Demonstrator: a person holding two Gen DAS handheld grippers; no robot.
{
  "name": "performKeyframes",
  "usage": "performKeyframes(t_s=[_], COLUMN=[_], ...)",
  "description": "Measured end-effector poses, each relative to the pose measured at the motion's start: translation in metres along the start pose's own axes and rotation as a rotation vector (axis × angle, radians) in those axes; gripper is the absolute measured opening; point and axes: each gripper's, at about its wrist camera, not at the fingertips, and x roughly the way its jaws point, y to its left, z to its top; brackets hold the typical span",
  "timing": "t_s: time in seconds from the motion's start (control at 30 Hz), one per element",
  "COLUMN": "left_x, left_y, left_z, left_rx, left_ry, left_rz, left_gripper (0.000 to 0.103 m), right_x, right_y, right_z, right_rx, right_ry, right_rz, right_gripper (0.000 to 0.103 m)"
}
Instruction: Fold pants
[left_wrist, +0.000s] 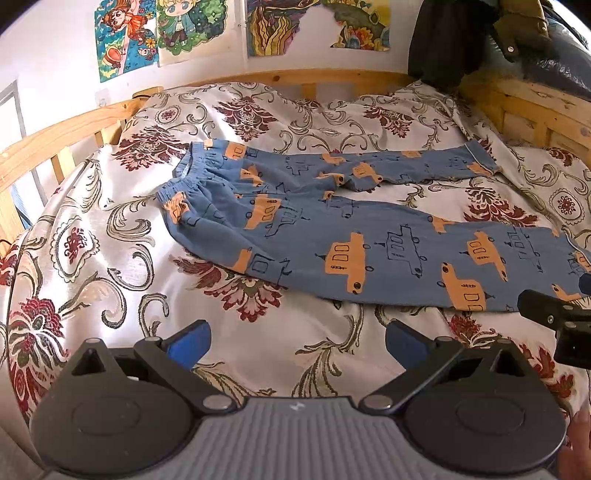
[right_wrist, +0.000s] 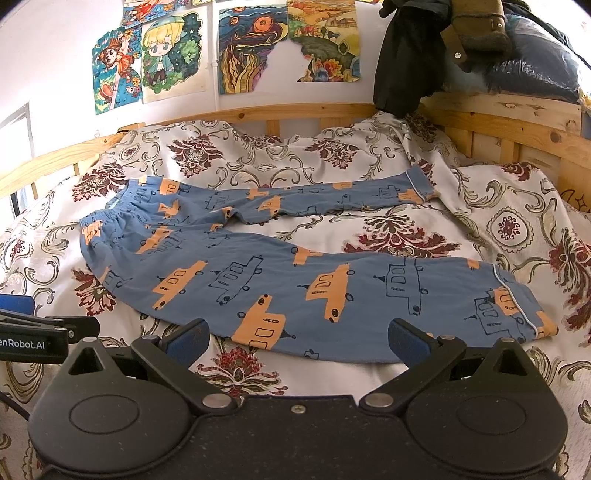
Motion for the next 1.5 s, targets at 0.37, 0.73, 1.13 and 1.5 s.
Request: performKeyframes(t_s=[0.37,0.73,1.13,1.5], left_x=[0.001,0.003,0.007,0.009], left_y=[0.0,0.001,0.011,0.025], left_z=[-0.001,-0.001,0.003,0.031], left_rx=[-0.002,-0.002,-0.081,-0.236], left_ry=[0.004,0.012,0.051,0.091], left_rz=[0.0,-0.001,-0.019,-0.071], left_gripper=[0.103,0.103,0.103,0.103], right_x=[0.001,0.004,0.016,0.033], right_y=[-0.001,0.002,0.006,0.003], right_z=[0.0,-0.001,0.006,0.04], right_rx=[0.002,0.001,-0.057,-0.15], right_ry=[0.003,0.02,0.083,0.112], right_rz=[0.0,-0.008,-0.028,-0.03], right_gripper=[0.102,0.102,0.102,0.102])
